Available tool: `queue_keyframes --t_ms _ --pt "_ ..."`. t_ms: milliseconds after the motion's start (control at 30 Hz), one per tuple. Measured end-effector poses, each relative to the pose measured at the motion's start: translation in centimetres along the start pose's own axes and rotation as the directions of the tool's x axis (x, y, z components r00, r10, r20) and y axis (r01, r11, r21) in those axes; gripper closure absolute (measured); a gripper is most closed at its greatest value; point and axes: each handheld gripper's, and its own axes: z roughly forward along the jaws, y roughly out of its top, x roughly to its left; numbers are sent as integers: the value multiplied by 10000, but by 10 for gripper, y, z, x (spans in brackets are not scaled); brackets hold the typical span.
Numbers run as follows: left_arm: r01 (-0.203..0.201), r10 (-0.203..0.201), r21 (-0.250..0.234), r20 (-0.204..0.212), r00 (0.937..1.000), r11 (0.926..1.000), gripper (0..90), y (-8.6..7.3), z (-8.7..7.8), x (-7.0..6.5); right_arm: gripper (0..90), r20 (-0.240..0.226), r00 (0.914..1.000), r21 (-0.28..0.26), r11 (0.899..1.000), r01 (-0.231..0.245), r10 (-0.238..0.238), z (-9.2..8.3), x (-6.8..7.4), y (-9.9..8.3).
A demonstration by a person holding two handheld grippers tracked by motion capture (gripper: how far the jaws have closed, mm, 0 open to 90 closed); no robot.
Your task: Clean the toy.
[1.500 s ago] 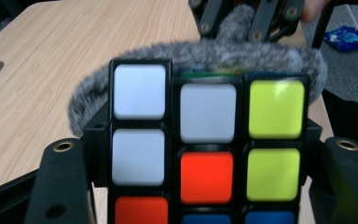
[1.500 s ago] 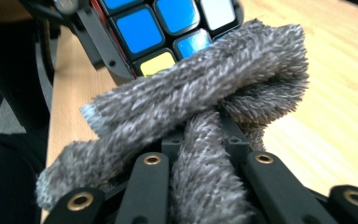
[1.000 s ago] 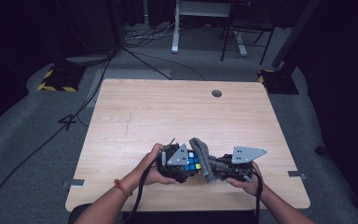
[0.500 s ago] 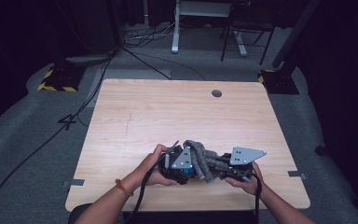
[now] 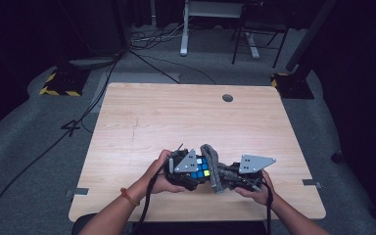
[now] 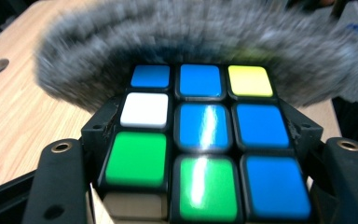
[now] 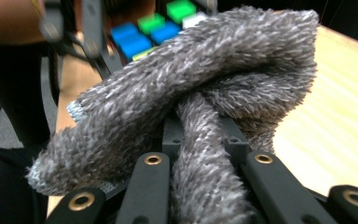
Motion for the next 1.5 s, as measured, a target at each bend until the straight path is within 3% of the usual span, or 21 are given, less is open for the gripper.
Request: queue_keyframes --t_ms 167,267,467,633,700,800,1000,1133,1400,1500 --pt "-452 467 818 -167 9988 9956 328 0 10 -5 773 -136 9994 -248 9992 302 -305 0 4 4" --pt "-521 534 942 -115 9985 9942 329 0 11 -7 772 1 9985 -56 9985 545 -545 1 7 8" --pt "-116 120 239 -178 9998 9996 330 1 -2 2 772 473 9986 563 9982 229 -256 2 -2 -3" --pt "-46 31 -453 -329 9995 9990 330 3 -13 4 772 534 9986 1029 9946 -110 55 8 -8 -12" --pt "-21 9 -743 -171 9999 9972 330 5 -16 2 772 529 9986 1252 9920 -165 99 11 -8 -15" --pt "-237 223 -688 -209 9995 9973 330 6 -15 -1 771 344 9991 1172 9928 -266 228 12 -8 -15" --pt "-88 86 -930 -21 10000 9956 326 4 -17 1 773 -139 9988 421 9980 -464 470 6 -7 -11" --pt "-94 87 -714 -96 9999 9974 325 3 -15 1 772 -201 9979 -59 9981 -618 617 -2 -8 -9" --pt "-163 156 -393 -182 9997 9991 326 3 -12 0 773 -107 9986 -329 9981 -514 511 -7 -6 -6" --pt "-329 329 5 -278 9991 9995 326 3 -8 -1 773 -136 9986 -432 9977 -516 511 -7 -5 -5"
